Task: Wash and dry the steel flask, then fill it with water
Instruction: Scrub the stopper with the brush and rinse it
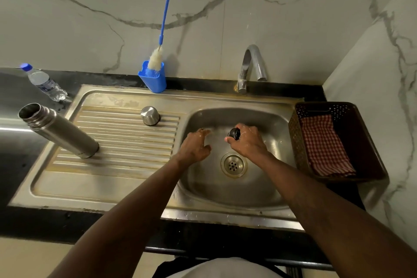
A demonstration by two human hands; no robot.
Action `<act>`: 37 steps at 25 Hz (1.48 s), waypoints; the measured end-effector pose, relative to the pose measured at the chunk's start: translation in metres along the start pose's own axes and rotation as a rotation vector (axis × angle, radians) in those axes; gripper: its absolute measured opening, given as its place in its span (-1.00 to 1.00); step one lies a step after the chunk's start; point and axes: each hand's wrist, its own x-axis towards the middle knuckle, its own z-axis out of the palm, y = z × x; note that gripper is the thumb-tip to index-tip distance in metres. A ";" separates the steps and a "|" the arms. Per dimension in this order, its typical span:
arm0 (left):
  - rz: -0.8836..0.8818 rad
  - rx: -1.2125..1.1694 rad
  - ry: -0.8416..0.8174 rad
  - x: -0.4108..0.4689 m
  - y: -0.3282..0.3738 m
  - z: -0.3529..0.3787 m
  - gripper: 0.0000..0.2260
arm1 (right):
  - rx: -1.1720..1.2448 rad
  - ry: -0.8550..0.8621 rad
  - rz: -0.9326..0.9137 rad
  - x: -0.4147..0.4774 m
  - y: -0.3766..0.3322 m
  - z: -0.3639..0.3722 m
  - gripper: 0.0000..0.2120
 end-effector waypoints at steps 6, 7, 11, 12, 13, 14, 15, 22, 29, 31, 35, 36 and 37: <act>-0.014 -0.017 0.034 -0.012 -0.013 -0.012 -0.45 | -0.028 0.101 -0.214 -0.007 -0.040 -0.015 -0.40; -0.009 -0.028 0.060 -0.013 -0.017 -0.014 -0.45 | 0.061 0.177 -0.303 -0.013 -0.048 -0.018 -0.40; -0.001 -0.047 0.131 -0.019 -0.025 -0.021 -0.43 | 0.029 0.357 -0.360 -0.018 -0.038 0.004 -0.59; 0.007 -0.060 0.132 -0.021 -0.026 -0.020 -0.46 | -0.146 0.190 -0.183 -0.018 -0.027 0.011 -0.65; 0.016 -0.072 0.129 -0.024 -0.027 -0.021 -0.48 | -0.285 0.046 -0.054 -0.018 -0.017 0.015 -0.68; 0.019 -0.076 0.130 -0.027 -0.029 -0.023 -0.49 | -0.337 -0.012 -0.019 -0.017 -0.014 0.016 -0.68; 0.018 -0.079 0.136 -0.028 -0.033 -0.023 -0.49 | -0.317 -0.018 -0.038 -0.014 -0.017 0.015 -0.65; 0.024 -0.057 0.155 -0.042 -0.043 -0.028 -0.52 | 0.044 0.267 -0.347 -0.027 -0.068 0.000 -0.45; 0.011 -0.097 0.196 -0.054 -0.057 -0.038 -0.50 | -0.448 -0.035 0.045 -0.035 -0.032 0.022 -0.73; -0.019 -0.110 0.212 -0.060 -0.066 -0.037 -0.50 | -0.435 -0.019 -0.027 -0.027 -0.045 0.016 -0.70; -0.070 -0.163 0.260 -0.075 -0.083 -0.039 -0.53 | -0.113 0.168 -0.206 -0.032 -0.088 0.025 -0.58; -0.069 -0.167 0.276 -0.078 -0.090 -0.040 -0.53 | -0.042 0.217 -0.214 -0.033 -0.090 0.032 -0.56; -0.083 -0.168 0.295 -0.082 -0.098 -0.042 -0.52 | -0.075 0.210 -0.183 -0.034 -0.090 0.038 -0.58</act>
